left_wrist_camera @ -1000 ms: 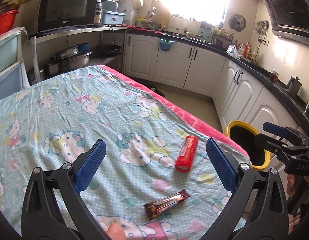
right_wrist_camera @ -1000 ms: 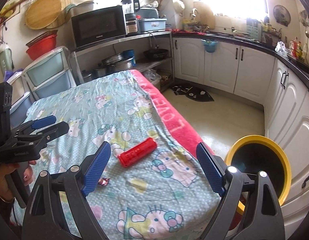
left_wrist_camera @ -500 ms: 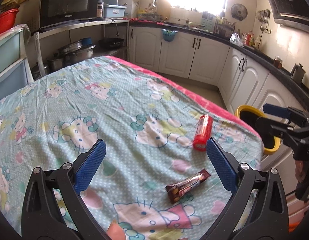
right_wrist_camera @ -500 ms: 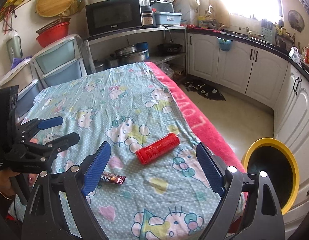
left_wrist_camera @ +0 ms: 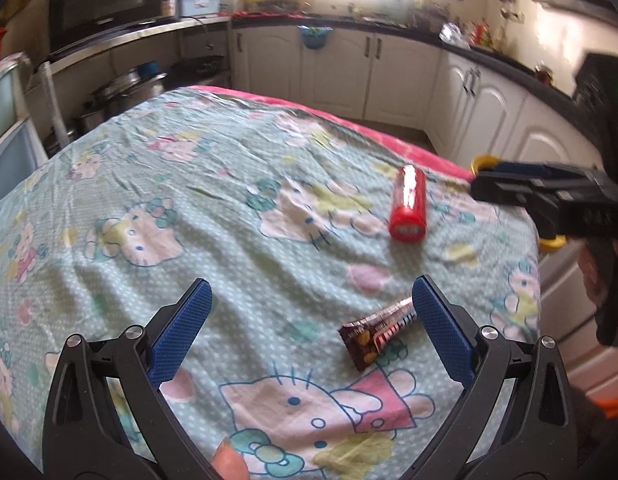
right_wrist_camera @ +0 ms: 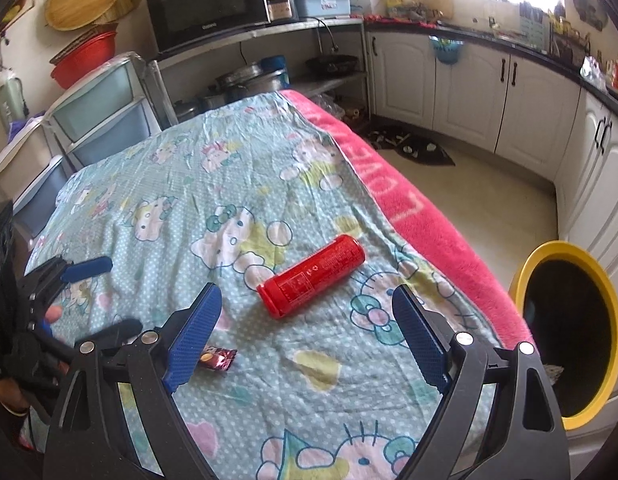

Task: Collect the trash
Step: 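Move both open tools back over the bed toward the red can and snack bar, then grasp the red can with the right tool while the left tool grasps the brown snack bar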

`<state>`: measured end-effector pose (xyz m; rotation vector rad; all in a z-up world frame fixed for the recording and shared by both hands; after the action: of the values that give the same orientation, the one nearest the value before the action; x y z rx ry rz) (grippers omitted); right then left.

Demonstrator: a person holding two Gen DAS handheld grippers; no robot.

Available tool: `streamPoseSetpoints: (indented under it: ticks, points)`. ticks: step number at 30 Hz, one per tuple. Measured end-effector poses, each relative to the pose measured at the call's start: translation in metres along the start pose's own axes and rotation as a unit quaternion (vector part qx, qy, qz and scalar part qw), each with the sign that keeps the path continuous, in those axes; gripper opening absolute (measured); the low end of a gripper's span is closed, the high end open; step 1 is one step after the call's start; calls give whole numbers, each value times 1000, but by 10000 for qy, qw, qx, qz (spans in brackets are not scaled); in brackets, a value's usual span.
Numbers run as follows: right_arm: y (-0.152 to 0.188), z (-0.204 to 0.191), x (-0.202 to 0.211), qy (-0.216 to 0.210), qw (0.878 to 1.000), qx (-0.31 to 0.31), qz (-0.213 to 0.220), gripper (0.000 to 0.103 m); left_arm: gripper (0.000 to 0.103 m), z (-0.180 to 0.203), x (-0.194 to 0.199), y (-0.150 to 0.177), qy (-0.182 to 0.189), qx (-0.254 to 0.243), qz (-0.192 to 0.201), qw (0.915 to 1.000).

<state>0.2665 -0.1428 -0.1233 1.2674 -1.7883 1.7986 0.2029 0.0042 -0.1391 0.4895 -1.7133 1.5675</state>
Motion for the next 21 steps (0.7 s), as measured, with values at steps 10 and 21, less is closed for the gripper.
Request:
streamPoseSetpoints:
  ticks: [10, 21]
  points:
    - [-2, 4, -42, -129, 9985, -368, -391, 81, 82, 32, -22, 11, 375, -674, -333, 9965]
    - [3, 7, -83, -314, 9889, -1129, -910, 65, 50, 49, -42, 29, 615, -1141, -672, 9893]
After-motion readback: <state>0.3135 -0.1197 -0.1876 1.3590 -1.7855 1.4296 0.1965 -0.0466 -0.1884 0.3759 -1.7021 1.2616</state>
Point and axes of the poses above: each gripper's, at about its wrist camera, not at the fingertips, and x roughly against the way its jaws point, z to its right, y to its underside, the point moved 9 cm from there along -x, roughly the way its jaws point, and after that the axes turned 2 degrees about -z, right-handed, at the moved point
